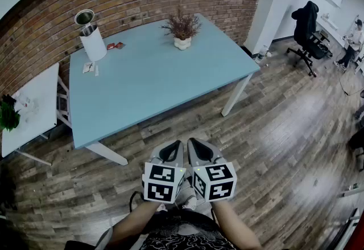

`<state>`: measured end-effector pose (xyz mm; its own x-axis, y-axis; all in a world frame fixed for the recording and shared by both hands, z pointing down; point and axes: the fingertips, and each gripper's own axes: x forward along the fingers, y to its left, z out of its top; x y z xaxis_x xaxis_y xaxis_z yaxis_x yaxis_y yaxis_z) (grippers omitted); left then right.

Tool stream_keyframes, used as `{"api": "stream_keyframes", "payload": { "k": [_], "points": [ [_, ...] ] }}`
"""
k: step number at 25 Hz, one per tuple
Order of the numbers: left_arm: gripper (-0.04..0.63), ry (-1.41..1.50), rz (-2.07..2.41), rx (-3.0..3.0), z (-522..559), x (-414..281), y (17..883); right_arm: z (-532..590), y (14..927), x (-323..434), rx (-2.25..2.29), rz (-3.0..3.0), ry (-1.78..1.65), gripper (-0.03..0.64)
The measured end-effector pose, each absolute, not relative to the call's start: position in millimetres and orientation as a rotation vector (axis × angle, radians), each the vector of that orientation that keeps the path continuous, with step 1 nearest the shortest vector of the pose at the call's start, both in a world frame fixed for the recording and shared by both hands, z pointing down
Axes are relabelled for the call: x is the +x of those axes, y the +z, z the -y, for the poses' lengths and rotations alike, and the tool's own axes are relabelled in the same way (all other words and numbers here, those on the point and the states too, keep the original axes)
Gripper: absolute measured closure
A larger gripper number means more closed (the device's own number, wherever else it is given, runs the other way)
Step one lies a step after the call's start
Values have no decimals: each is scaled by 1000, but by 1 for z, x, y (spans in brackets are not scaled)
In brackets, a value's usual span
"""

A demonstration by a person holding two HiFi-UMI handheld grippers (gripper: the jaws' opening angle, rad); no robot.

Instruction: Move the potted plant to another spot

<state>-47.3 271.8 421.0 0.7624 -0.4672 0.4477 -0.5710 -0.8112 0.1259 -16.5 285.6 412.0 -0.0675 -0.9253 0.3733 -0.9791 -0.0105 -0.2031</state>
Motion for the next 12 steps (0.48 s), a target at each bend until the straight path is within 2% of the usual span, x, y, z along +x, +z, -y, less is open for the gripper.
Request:
{"api": "stream_keyframes", "payload": {
  "k": [12],
  "points": [
    [603, 594, 864, 2672, -265, 1, 428, -282, 423, 34, 2023, 2139, 675, 624]
  ]
}}
